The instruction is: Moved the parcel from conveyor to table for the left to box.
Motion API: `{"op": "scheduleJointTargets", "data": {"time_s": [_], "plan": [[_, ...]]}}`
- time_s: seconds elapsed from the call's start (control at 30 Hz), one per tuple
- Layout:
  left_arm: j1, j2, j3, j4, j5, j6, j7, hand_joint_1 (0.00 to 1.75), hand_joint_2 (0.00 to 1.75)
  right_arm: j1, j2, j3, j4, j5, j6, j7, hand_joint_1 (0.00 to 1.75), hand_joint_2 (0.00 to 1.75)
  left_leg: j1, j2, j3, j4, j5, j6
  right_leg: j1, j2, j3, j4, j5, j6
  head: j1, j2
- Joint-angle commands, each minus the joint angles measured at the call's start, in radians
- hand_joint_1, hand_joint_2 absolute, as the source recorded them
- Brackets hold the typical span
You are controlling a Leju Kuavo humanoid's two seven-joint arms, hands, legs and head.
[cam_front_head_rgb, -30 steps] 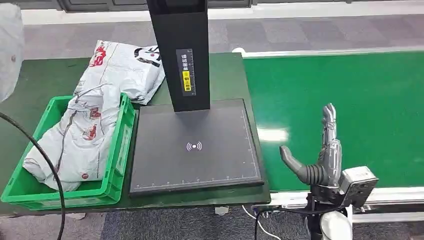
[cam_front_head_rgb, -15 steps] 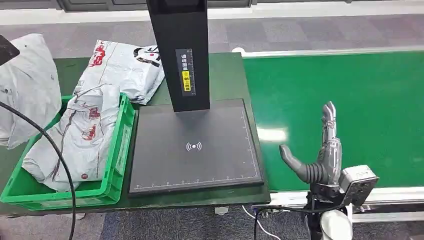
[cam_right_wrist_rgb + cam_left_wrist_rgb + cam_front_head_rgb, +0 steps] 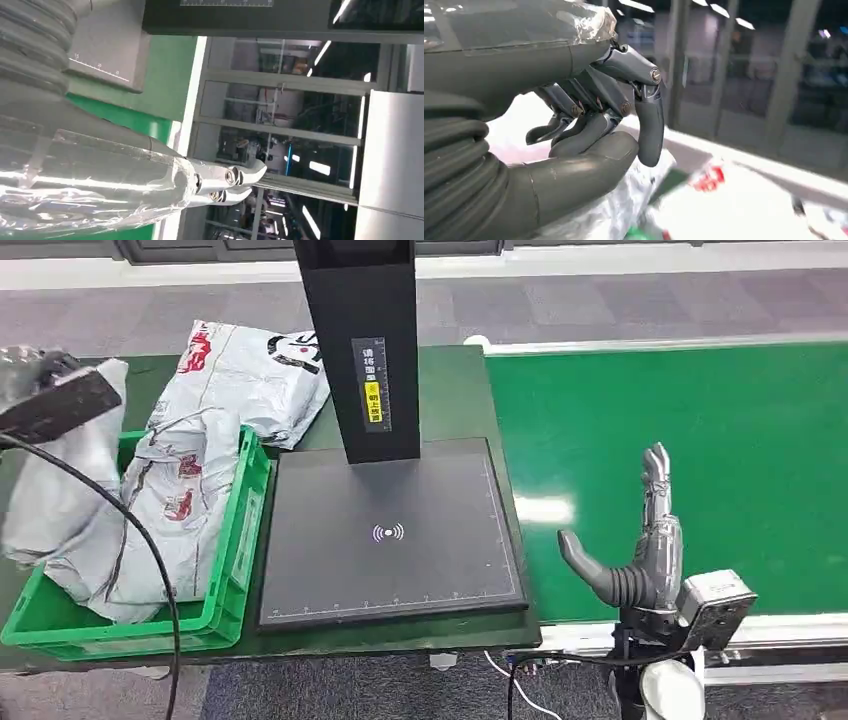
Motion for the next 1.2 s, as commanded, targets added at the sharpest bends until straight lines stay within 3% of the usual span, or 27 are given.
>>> {"op": "scheduleJointTargets", "data": {"time_s": [0.03,0.13,0.17,0.93,1.07,1.2], "plan": [[-0.031,-0.076,-0.137,0.161,0.036,0.013,-0.010,1.75,1.75,-0.026,-0.032,-0.018,0.076,-0.020,-0.017,0.013,0.00,1.75,0.000,-0.004,0.004,-0.003,0.001,0.001,0.000,-0.005,0.006,-0.004,0.000,0.001,0.000,0.000],[-0.025,-0.076,-0.143,0.168,0.055,0.017,-0.016,1.68,1.75,-0.024,-0.035,-0.013,0.076,-0.024,-0.022,0.015,0.00,1.75,0.000,-0.003,0.003,-0.002,0.001,0.001,0.000,-0.003,0.004,-0.002,0.000,0.001,0.000,0.000],[-0.027,-0.080,-0.142,0.173,0.062,0.019,-0.018,0.00,1.75,-0.023,-0.035,-0.013,0.074,-0.025,-0.024,0.015,0.00,1.75,0.000,-0.003,0.005,-0.004,0.001,0.001,0.000,-0.003,0.006,-0.004,0.000,0.001,0.000,0.000],[-0.052,-0.088,-0.130,0.178,0.093,0.048,-0.001,0.00,1.75,0.020,-0.030,-0.023,0.053,-0.024,-0.029,0.016,0.00,1.75,0.001,-0.003,0.002,-0.001,0.000,0.001,0.001,-0.003,0.003,-0.002,0.000,0.000,0.000,0.000],[-0.035,-0.101,-0.087,0.149,0.135,0.080,-0.001,0.00,1.75,0.028,-0.029,-0.021,0.049,-0.025,-0.033,0.014,0.00,1.75,0.000,-0.003,0.002,-0.002,0.000,0.001,0.001,-0.003,0.003,-0.002,0.000,0.000,0.000,0.000],[0.041,-0.156,0.061,0.022,0.343,0.137,-0.032,0.00,1.75,0.032,-0.040,-0.013,0.049,-0.030,-0.046,0.014,0.00,1.75,0.001,-0.003,0.003,-0.003,0.001,0.001,0.001,-0.004,0.005,-0.004,0.000,0.001,0.000,0.000]]}}
